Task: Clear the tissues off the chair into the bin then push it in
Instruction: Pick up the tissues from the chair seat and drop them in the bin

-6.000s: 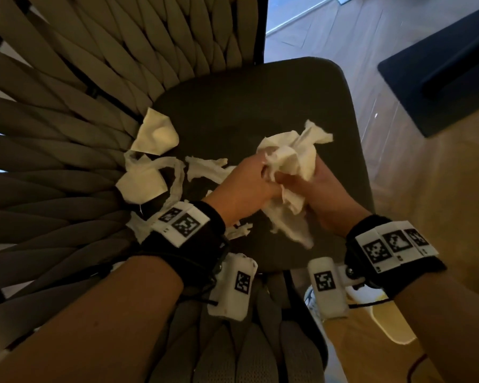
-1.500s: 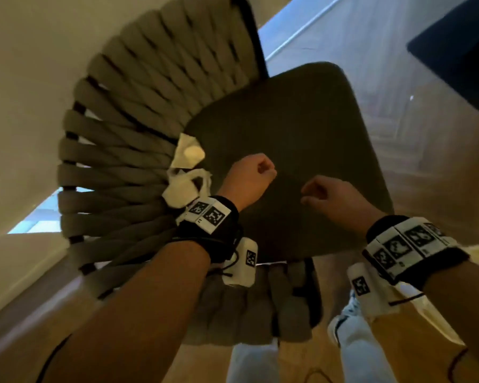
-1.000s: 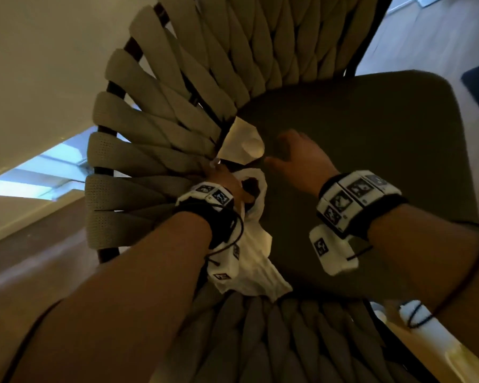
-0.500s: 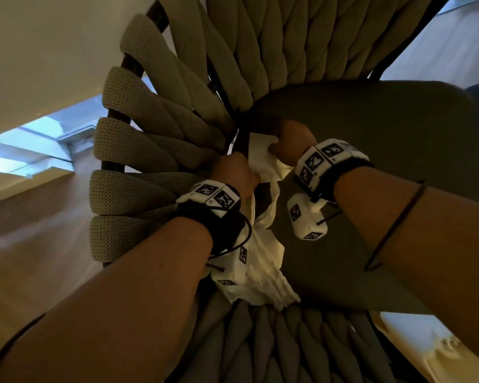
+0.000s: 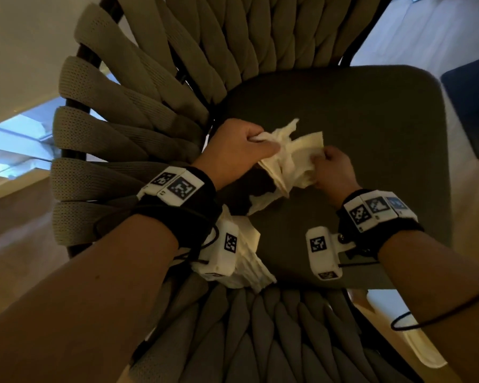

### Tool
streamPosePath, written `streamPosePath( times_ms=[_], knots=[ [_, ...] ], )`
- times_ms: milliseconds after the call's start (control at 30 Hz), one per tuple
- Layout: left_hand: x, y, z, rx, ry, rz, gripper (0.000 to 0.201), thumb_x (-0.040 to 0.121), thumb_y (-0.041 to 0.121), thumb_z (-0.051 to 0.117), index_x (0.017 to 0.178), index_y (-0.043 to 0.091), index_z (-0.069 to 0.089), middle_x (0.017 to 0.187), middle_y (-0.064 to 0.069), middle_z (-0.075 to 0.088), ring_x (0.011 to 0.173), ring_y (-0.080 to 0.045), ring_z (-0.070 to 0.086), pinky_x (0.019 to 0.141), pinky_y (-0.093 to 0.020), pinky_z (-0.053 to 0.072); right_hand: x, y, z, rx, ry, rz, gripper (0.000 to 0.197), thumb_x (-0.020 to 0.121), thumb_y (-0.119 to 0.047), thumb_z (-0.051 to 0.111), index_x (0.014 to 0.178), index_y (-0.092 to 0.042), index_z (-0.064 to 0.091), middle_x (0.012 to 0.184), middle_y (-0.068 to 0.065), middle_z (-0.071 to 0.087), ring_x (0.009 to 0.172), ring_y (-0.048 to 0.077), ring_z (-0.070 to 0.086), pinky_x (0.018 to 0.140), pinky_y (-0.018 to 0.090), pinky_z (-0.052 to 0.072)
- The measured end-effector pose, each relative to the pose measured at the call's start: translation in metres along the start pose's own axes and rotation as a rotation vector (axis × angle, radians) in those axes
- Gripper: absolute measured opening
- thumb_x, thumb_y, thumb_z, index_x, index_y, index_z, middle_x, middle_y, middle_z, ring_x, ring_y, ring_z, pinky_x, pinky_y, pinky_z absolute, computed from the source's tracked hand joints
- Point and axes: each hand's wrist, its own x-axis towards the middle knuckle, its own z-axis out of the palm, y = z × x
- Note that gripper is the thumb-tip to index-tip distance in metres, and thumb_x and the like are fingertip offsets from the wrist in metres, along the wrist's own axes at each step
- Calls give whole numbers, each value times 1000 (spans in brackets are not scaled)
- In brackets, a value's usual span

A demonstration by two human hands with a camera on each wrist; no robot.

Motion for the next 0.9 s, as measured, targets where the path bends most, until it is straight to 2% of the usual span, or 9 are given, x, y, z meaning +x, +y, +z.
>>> streamPosePath(
  times_ms=[133, 200, 300, 433, 533, 600, 733, 833, 900],
  knots=[
    [5, 16, 14, -160, 52, 25, 15, 85, 12, 66, 86, -3, 67, 82, -16, 67, 77, -18, 67, 71, -29, 56, -1, 8, -19, 18, 14, 74, 31, 94, -20, 42, 121, -12, 55, 109, 11, 63, 92, 23, 63, 76, 38, 56],
    [11, 23, 25, -194, 33, 16, 12, 84, 11, 66, 83, -1, 65, 85, -19, 65, 83, -23, 66, 76, -33, 56, -7, 3, -25, 73, -77, 51, 33, 95, -16, 44, 125, -8, 54, 105, 8, 63, 86, 19, 62, 67, 30, 52],
    [17, 30, 44, -97, -4, 1, 17, 82, 11, 67, 71, 16, 54, 74, 1, 54, 71, -10, 55, 63, -22, 48, -16, -3, -34, -44, -171, -4, 39, 92, -11, 52, 130, -3, 49, 115, 12, 60, 105, 27, 59, 88, 34, 48],
    [24, 30, 64, 0, -15, 34, 17, 79, 7, 64, 81, 18, 52, 80, 7, 52, 71, -8, 53, 64, -24, 48, -23, 7, -45, 481, -250, 28, 35, 98, -20, 42, 130, -8, 51, 103, 9, 67, 76, 17, 68, 59, 27, 54],
    [28, 32, 74, 46, -41, 9, 20, 80, 7, 62, 97, 15, 55, 91, 8, 53, 84, -8, 56, 74, -25, 52, -23, 17, -54, 764, -420, 88, 43, 97, -45, 33, 128, -22, 54, 114, 6, 68, 89, 18, 70, 66, 31, 56],
    [28, 34, 80, 85, -80, -10, 21, 82, 8, 62, 100, 16, 56, 95, 8, 54, 90, -10, 57, 76, -26, 53, -23, 23, -57, 737, -482, 61, 48, 92, -52, 38, 132, -26, 49, 125, 5, 63, 99, 19, 66, 70, 31, 54],
    [27, 40, 89, 194, -180, -3, 24, 81, 10, 64, 102, 20, 58, 103, 8, 55, 93, -10, 57, 76, -28, 54, -22, 34, -63, 620, -474, 100, 52, 86, -27, 63, 134, -23, 44, 126, 8, 63, 102, 23, 67, 64, 32, 56],
    [23, 46, 89, 246, -285, -10, 36, 79, 14, 70, 110, 23, 54, 106, 7, 58, 92, -8, 59, 74, -22, 53, -22, 39, -67, 573, -447, 131, 52, 84, -25, 66, 132, -25, 47, 122, 5, 65, 105, 24, 67, 67, 35, 57],
    [19, 47, 75, 207, -267, -47, 42, 79, 16, 71, 116, 25, 52, 104, 6, 63, 91, -8, 63, 75, -22, 53, -22, 42, -69, 549, -394, 118, 52, 83, -23, 67, 131, -24, 48, 121, 4, 65, 105, 24, 66, 69, 37, 58]
  ],
)
